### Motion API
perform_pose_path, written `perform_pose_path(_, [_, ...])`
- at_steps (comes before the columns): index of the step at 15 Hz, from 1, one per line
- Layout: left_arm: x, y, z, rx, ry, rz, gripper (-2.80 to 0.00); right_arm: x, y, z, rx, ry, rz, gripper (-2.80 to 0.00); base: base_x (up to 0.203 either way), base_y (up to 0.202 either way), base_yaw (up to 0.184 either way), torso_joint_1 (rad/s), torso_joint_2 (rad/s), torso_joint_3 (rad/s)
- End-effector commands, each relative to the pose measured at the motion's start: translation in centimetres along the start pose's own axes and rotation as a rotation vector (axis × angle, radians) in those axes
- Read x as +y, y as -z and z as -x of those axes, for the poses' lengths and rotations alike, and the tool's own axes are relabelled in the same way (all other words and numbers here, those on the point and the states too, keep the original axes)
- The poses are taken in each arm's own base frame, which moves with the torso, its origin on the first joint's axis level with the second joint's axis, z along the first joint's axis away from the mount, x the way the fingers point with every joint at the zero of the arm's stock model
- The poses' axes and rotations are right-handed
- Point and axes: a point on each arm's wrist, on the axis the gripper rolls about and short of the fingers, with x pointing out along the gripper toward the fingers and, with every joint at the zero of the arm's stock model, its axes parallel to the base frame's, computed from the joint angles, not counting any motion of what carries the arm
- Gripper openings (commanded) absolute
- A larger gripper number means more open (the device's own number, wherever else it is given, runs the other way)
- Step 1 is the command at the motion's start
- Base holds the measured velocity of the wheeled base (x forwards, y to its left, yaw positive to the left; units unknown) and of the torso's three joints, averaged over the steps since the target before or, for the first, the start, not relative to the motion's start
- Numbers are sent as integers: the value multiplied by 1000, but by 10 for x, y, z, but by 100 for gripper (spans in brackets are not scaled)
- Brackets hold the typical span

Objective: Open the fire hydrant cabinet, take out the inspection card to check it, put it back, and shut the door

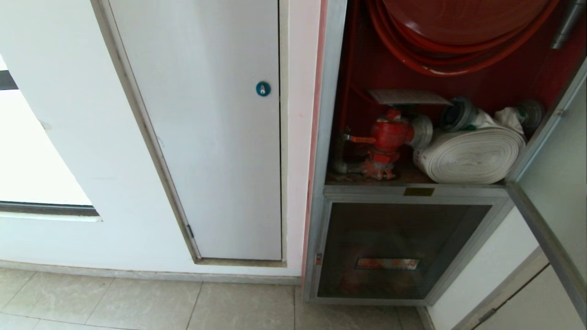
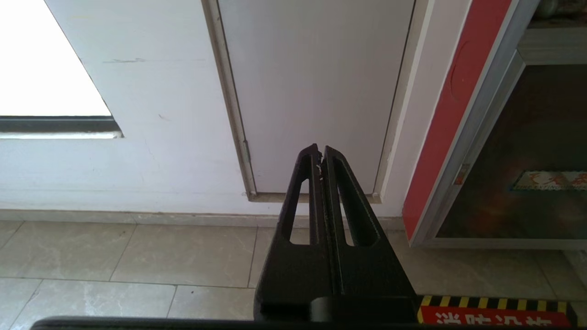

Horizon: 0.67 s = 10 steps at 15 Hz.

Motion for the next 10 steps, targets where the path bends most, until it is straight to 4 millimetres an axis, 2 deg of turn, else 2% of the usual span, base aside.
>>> perform_pose_path(1, [0, 4, -1, 13, 0, 0, -280, -4, -4, 2, 1, 4, 2, -280, 0, 0, 0, 0, 0, 0])
perform_pose_path(5, [0, 4, -1, 14, 0, 0, -280, -9, -15, 3, 42, -19, 60, -280, 0, 0, 0, 0, 0, 0])
perform_pose_path(10, [0, 4, -1, 13, 0, 0, -280, 6, -29, -11, 89, -53, 130, -280, 0, 0, 0, 0, 0, 0])
